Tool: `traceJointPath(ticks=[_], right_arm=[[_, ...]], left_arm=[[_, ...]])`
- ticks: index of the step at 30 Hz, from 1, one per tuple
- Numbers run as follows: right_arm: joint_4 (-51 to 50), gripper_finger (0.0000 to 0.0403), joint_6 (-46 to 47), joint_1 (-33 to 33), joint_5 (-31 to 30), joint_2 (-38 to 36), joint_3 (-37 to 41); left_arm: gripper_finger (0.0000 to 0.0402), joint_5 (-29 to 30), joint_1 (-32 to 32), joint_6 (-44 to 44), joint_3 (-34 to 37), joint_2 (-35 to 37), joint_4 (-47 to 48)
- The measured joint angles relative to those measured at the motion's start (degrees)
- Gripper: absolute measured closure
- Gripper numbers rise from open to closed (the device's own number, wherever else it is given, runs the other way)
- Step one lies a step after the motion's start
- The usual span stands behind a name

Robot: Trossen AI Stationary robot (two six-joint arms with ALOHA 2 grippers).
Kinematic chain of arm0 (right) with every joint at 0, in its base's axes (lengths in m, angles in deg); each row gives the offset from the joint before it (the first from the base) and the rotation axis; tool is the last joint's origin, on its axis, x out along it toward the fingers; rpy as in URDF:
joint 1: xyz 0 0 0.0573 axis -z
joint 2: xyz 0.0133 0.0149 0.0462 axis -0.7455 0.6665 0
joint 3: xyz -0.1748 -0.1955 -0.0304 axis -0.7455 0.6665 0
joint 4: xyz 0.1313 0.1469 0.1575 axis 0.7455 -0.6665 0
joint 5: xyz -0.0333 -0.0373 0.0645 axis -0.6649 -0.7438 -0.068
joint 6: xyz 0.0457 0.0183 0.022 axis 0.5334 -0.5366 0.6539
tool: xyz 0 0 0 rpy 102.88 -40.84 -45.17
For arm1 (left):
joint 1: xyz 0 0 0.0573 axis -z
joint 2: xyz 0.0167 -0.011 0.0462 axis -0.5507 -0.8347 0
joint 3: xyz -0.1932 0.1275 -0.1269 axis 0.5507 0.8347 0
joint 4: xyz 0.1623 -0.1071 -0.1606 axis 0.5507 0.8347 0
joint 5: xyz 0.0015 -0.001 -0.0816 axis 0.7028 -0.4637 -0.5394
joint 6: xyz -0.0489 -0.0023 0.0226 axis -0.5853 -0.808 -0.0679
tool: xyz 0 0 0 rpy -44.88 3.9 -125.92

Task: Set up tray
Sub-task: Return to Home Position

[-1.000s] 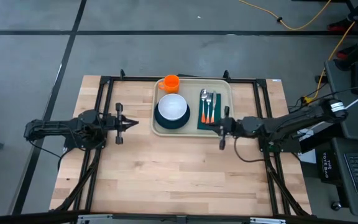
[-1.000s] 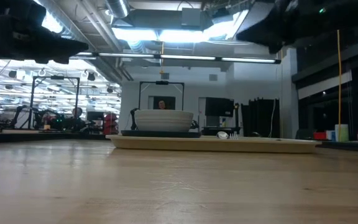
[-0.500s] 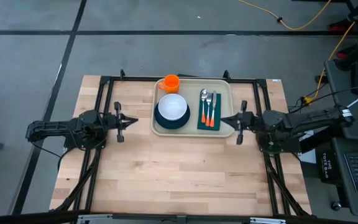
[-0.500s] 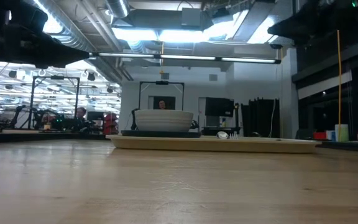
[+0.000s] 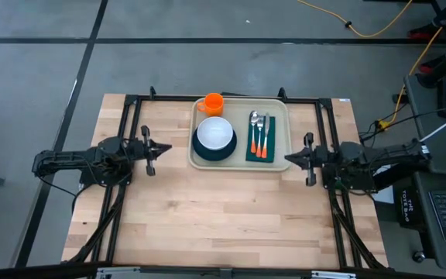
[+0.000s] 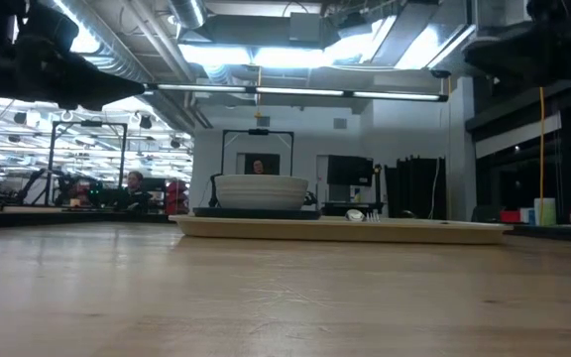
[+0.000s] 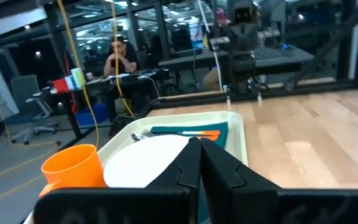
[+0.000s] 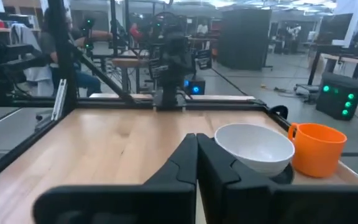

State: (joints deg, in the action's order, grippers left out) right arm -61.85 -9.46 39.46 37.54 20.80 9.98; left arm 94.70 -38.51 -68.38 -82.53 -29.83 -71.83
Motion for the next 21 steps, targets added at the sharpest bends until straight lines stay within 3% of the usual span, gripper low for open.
traceJointPath(ticks=[6,13,21], right_arm=[[0.5,0.0399,0.0,0.0,2.2,-4.2,3.4],[0.8,0.0392,0.3,0.0,10.2,-5.0,6.6],[-2.5,0.0389,2.9,0.0,10.0,-4.9,7.9]], left_arm=[[0.0399,3.2,0.0,-1.8,0.0,0.0,-0.4],[0.0398,13.6,0.0,-5.7,0.0,0.0,-2.1],[0.0398,13.6,0.0,-5.7,0.0,0.0,-2.0]])
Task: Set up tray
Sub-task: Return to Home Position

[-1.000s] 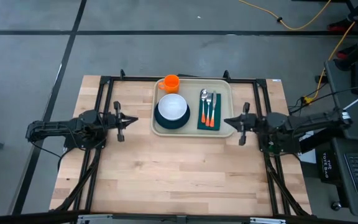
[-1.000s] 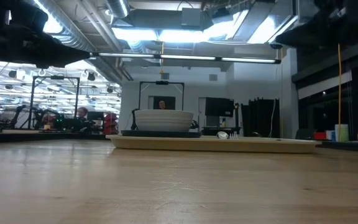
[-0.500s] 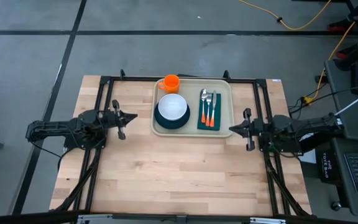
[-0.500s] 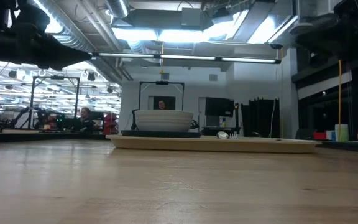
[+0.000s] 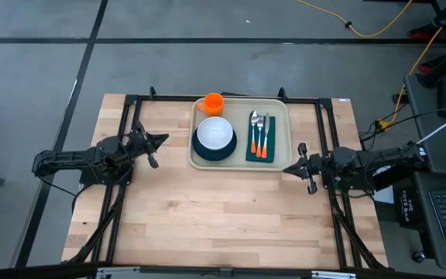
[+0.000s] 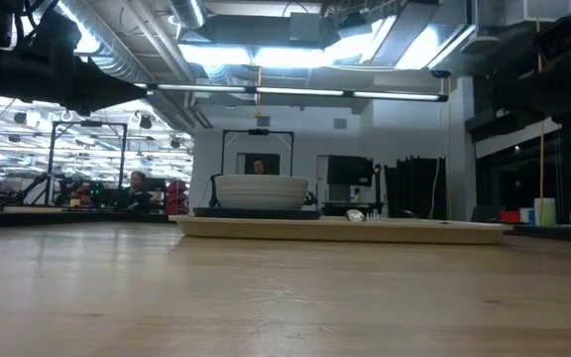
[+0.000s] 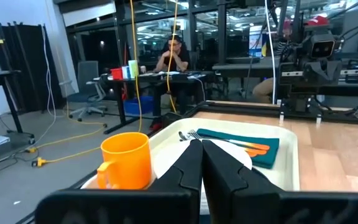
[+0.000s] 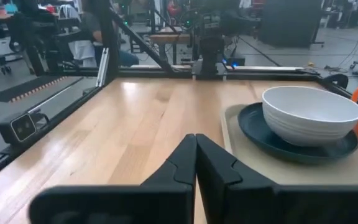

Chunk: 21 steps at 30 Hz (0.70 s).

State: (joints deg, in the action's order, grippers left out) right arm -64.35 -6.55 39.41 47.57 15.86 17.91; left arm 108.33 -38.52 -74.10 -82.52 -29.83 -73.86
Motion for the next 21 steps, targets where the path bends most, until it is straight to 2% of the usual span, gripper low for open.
traceJointPath(ticks=[12,15,21], right_arm=[[-0.2,0.0387,9.3,0.0,-0.4,0.0,0.0],[-0.2,0.0387,9.0,0.0,-0.4,0.0,0.0],[-0.1,0.0387,-0.3,-1.1,-0.5,-0.8,0.0]], left_arm=[[0.0398,0.0,0.0,0.0,0.0,0.0,0.0],[0.0398,0.0,0.0,0.0,0.0,0.0,0.0],[0.0396,-0.1,0.0,0.0,0.0,0.0,0.0]])
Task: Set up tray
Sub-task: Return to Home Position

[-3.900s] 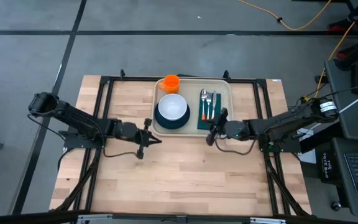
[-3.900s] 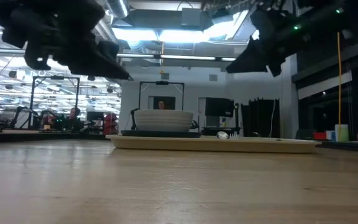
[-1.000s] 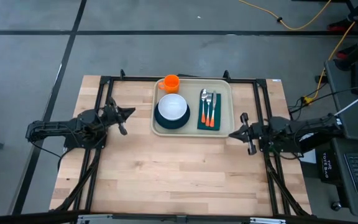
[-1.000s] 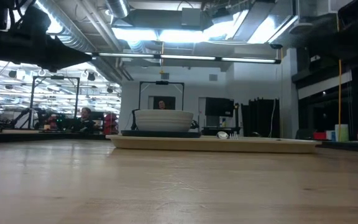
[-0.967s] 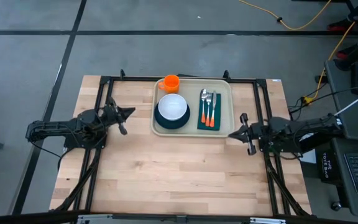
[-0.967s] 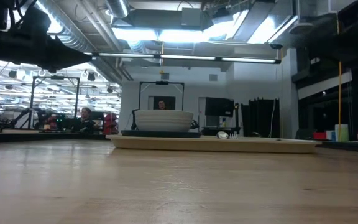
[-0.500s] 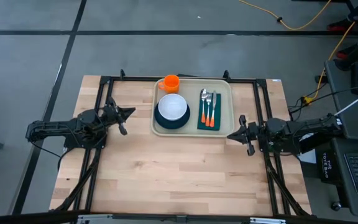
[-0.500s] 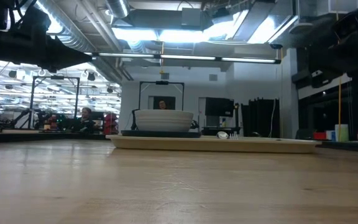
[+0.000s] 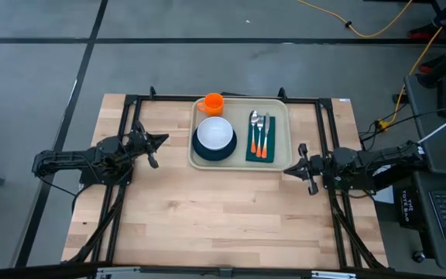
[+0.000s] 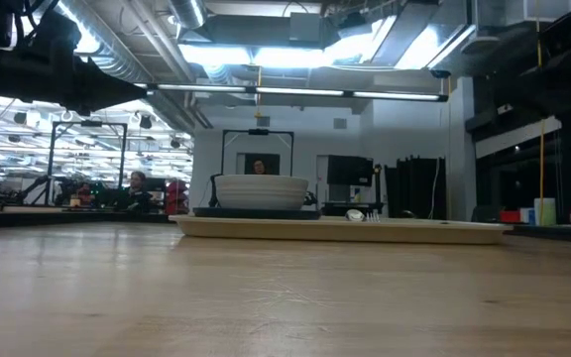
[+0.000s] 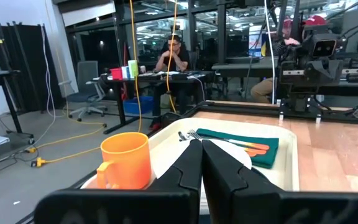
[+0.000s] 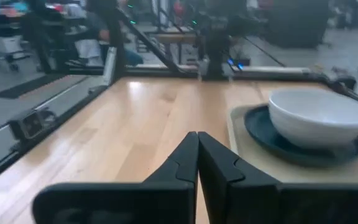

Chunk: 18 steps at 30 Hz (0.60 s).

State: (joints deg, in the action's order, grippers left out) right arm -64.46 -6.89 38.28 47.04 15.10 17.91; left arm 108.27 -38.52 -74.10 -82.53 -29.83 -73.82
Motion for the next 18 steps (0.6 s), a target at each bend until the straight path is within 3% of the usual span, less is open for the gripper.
traceJointPath(ticks=[8,13,18], right_arm=[[-0.4,0.0387,1.9,-0.5,1.0,-4.3,0.0],[-2.9,0.0387,1.9,-0.6,4.6,-8.4,0.0],[-3.2,0.0387,2.4,-0.6,4.3,-7.3,0.0]], left_arm=[[0.0399,0.0,0.0,0.0,0.0,0.0,0.0],[0.0396,0.0,0.0,0.0,0.0,0.0,0.0],[0.0398,-0.1,0.0,0.0,0.0,0.0,0.2]])
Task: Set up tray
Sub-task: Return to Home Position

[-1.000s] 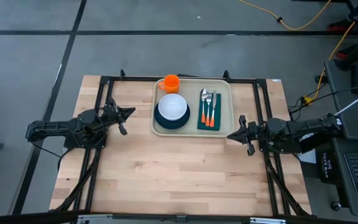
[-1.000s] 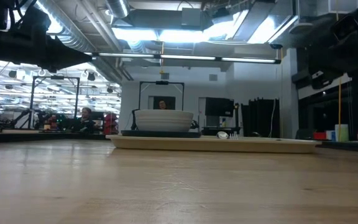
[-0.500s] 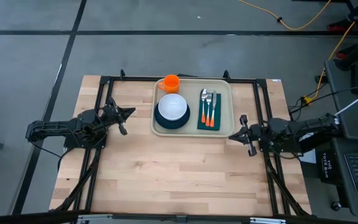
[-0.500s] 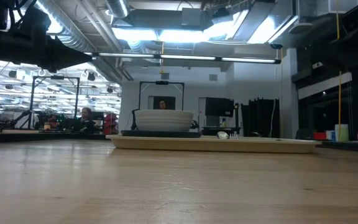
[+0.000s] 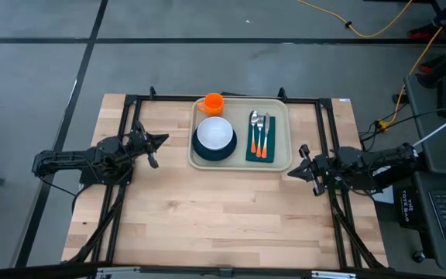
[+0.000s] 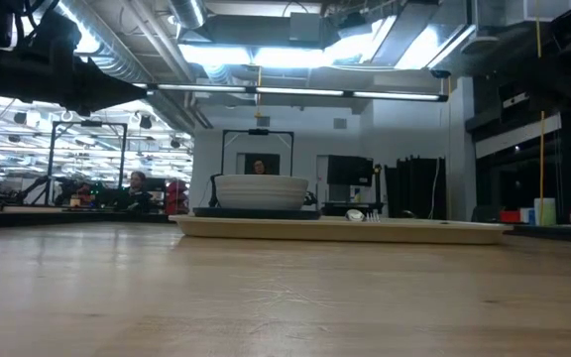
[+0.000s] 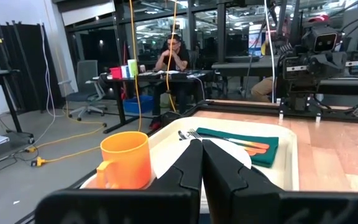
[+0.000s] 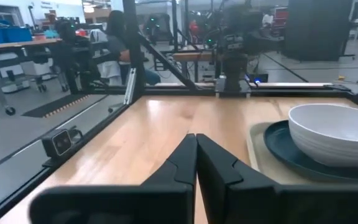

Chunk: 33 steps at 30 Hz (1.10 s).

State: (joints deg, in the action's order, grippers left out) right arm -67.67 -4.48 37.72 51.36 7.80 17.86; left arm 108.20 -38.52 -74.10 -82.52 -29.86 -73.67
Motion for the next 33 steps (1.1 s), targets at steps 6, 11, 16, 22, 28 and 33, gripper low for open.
traceJointPath(ticks=[6,11,16,22,28,33], right_arm=[[0.2,0.0387,0.1,0.0,-0.1,0.2,0.0],[0.2,0.0387,0.2,0.0,-0.1,0.2,0.0],[0.2,0.0387,0.1,0.0,-0.1,0.2,0.0],[0.2,0.0387,0.2,0.0,-0.1,0.2,0.0],[0.2,0.0387,0.2,0.0,-0.1,0.2,0.0],[0.2,0.0387,0.2,0.0,-0.1,0.2,0.0]], left_arm=[[0.0398,0.1,0.0,0.0,0.0,0.0,-0.1],[0.0394,0.1,0.0,0.0,0.0,0.0,-0.1],[0.0394,0.1,0.0,0.0,0.0,0.0,-0.1],[0.0393,0.1,0.0,0.0,0.0,0.0,-0.1],[0.0395,0.0,0.0,0.0,0.0,0.0,-0.1],[0.0394,0.1,0.0,0.0,0.0,0.0,-0.1]])
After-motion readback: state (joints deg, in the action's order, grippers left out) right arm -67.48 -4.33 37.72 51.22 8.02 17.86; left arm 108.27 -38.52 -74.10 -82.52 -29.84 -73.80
